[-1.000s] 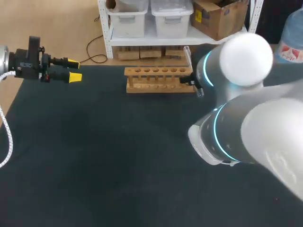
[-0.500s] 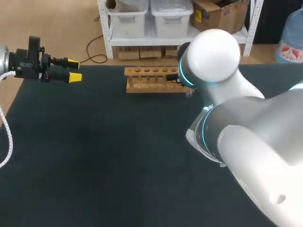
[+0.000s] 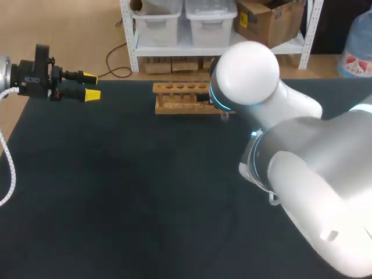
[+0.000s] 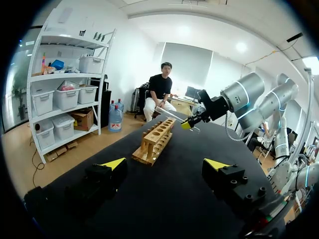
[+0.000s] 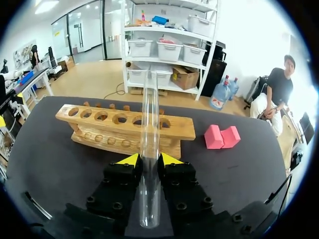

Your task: Grasp the test tube, adjust it, and insert it.

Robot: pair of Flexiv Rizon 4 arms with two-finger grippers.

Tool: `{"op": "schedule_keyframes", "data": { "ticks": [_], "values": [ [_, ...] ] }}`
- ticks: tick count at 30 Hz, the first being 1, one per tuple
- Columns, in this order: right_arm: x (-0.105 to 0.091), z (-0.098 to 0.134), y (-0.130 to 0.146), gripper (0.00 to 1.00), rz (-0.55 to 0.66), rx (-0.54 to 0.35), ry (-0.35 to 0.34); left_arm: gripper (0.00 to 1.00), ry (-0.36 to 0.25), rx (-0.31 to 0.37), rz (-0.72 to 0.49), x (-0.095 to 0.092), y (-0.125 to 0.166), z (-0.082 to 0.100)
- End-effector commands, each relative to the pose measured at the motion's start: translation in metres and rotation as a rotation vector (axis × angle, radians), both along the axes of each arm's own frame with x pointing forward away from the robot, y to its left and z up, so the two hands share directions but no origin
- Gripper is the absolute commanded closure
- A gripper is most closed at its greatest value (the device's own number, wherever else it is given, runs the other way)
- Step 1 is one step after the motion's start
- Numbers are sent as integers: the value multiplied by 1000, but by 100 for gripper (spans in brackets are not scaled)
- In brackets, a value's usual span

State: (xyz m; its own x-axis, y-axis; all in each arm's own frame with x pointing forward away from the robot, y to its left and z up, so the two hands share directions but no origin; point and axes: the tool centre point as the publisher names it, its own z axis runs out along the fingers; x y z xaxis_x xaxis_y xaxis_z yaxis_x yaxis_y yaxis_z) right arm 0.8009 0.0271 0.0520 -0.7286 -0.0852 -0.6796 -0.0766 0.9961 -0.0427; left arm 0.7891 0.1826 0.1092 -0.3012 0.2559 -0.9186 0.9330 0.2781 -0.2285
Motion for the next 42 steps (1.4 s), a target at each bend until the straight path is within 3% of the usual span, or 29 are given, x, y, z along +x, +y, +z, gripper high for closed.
{"op": "schedule_keyframes", "data": {
  "ticks": [1,42],
  "values": [
    [7,-4,2,100,7,10,19,0,-4,-2,0,0,0,-1],
    [15,-31,7,100,52,52,124,0,-4,-2,0,0,0,-1]
  ]
}}
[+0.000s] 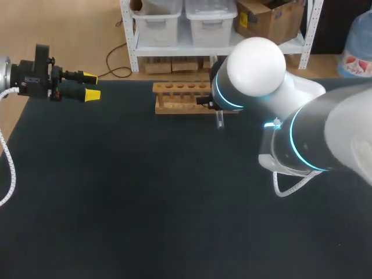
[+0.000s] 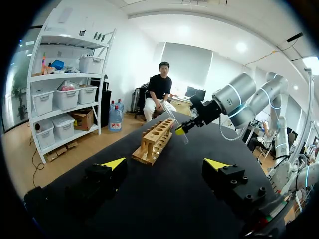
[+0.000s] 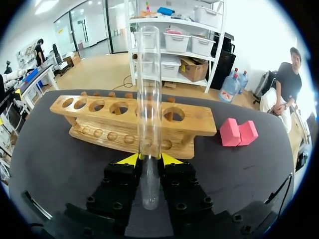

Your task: Grasp the test tube, adjust it, and insert it.

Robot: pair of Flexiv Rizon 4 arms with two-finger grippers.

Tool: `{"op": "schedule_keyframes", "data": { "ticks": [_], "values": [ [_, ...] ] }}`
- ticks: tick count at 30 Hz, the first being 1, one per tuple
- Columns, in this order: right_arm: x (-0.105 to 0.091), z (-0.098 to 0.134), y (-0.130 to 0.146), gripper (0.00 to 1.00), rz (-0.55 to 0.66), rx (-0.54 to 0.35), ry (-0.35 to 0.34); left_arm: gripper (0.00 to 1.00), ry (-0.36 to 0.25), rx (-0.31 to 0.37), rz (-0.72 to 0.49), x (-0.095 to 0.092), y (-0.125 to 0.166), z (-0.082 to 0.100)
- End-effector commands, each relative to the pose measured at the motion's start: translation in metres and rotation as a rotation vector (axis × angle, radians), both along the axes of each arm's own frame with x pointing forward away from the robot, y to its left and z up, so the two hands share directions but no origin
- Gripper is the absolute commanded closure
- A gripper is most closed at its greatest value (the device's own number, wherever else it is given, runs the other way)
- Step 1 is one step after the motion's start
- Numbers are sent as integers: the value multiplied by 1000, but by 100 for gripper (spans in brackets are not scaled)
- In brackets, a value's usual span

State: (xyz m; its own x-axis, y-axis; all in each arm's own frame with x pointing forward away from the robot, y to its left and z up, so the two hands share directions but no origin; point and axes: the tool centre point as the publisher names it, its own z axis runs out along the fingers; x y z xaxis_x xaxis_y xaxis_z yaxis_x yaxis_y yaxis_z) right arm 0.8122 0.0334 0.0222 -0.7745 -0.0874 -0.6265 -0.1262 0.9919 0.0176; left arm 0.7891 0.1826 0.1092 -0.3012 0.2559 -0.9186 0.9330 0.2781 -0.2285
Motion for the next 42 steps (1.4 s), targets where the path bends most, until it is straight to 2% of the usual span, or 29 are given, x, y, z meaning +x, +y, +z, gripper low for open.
{"op": "schedule_keyframes", "data": {
  "ticks": [1,9,27,42],
  "values": [
    [4,-1,0,100,5,-1,49,0,-4,-2,0,0,0,-1],
    [2,-2,-1,100,4,0,54,0,-4,-2,0,0,0,-1],
    [-14,19,-12,100,-49,9,15,0,-4,-2,0,0,0,-1],
    [-31,51,-25,100,-53,14,-40,0,-4,-2,0,0,0,-1]
  ]
}}
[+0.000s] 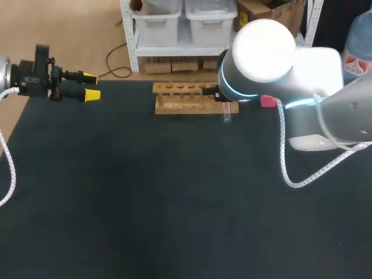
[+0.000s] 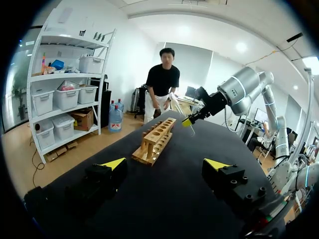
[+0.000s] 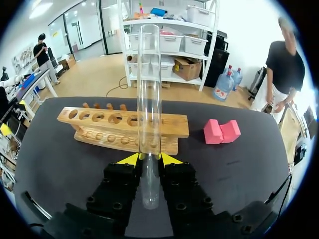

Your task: Grasp the test tube, adjust it, and insert it.

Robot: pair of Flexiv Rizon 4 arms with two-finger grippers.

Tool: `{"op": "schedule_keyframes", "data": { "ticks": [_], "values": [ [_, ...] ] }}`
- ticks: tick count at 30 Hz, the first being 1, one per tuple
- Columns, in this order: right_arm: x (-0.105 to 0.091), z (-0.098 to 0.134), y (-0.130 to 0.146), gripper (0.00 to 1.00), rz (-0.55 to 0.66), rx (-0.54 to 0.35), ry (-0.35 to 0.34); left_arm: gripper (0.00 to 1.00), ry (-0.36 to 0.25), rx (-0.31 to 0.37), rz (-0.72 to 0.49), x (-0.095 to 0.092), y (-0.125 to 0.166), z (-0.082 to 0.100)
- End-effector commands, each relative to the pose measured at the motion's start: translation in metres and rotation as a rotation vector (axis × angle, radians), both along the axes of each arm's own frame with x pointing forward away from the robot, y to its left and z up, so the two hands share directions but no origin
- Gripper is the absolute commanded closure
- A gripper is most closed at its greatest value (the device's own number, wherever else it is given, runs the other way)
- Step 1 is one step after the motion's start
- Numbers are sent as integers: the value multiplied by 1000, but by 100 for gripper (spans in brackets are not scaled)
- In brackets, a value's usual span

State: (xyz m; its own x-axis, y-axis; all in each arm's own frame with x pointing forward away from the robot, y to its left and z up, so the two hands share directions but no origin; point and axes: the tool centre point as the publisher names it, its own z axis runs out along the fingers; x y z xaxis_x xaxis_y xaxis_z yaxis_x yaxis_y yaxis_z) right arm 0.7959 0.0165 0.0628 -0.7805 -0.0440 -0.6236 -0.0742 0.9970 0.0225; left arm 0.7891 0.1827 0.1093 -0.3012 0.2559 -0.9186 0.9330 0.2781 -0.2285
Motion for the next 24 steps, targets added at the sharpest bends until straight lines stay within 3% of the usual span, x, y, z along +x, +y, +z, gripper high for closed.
{"op": "schedule_keyframes", "data": {
  "ticks": [1,11,18,24],
  "values": [
    [-17,14,-9,100,-1,8,-46,0,-4,-2,0,0,0,-1],
    [-31,30,-16,100,-6,5,-49,0,-4,-2,0,0,0,-1],
    [-38,30,-17,100,27,68,-15,0,-4,-2,0,0,0,-1],
    [-38,30,-17,100,27,68,-15,0,-4,-2,0,0,0,-1]
  ]
}}
